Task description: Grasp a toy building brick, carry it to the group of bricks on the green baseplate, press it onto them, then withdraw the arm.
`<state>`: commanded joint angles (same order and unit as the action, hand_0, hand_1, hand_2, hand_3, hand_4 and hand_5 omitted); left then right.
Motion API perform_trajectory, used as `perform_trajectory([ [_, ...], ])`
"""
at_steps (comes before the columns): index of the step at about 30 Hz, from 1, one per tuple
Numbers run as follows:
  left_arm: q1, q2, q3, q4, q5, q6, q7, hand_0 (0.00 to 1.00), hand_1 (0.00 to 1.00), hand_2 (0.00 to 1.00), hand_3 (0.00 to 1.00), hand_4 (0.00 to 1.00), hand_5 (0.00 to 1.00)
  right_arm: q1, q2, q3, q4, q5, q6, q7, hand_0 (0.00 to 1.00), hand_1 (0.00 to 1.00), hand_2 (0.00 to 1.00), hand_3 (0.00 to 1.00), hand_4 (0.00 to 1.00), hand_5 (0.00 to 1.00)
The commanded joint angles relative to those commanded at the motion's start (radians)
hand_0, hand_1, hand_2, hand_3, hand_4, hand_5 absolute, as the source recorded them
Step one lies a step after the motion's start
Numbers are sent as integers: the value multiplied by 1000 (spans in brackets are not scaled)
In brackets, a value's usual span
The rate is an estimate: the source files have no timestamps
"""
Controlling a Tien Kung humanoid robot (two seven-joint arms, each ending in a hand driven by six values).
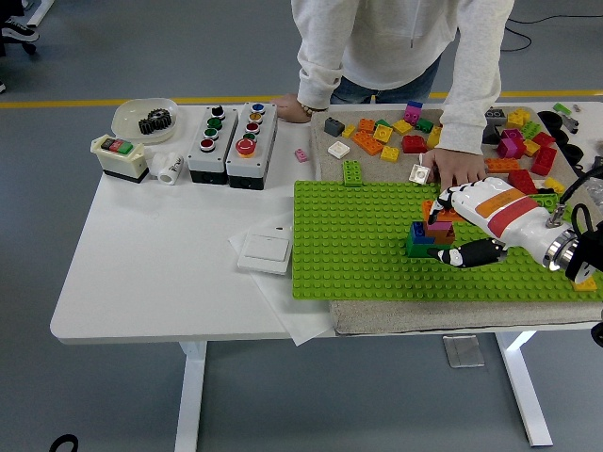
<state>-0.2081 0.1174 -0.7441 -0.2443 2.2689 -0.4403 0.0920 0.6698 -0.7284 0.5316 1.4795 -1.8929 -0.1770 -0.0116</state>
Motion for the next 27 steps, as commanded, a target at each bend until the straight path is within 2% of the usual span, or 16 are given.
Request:
perform_trajectory([
  [27, -2, 1, 7, 0, 0, -2, 0, 842, 844, 825, 631, 717, 620, 7, 16, -10, -7, 0, 5, -2, 457, 567, 694, 600, 797, 449],
])
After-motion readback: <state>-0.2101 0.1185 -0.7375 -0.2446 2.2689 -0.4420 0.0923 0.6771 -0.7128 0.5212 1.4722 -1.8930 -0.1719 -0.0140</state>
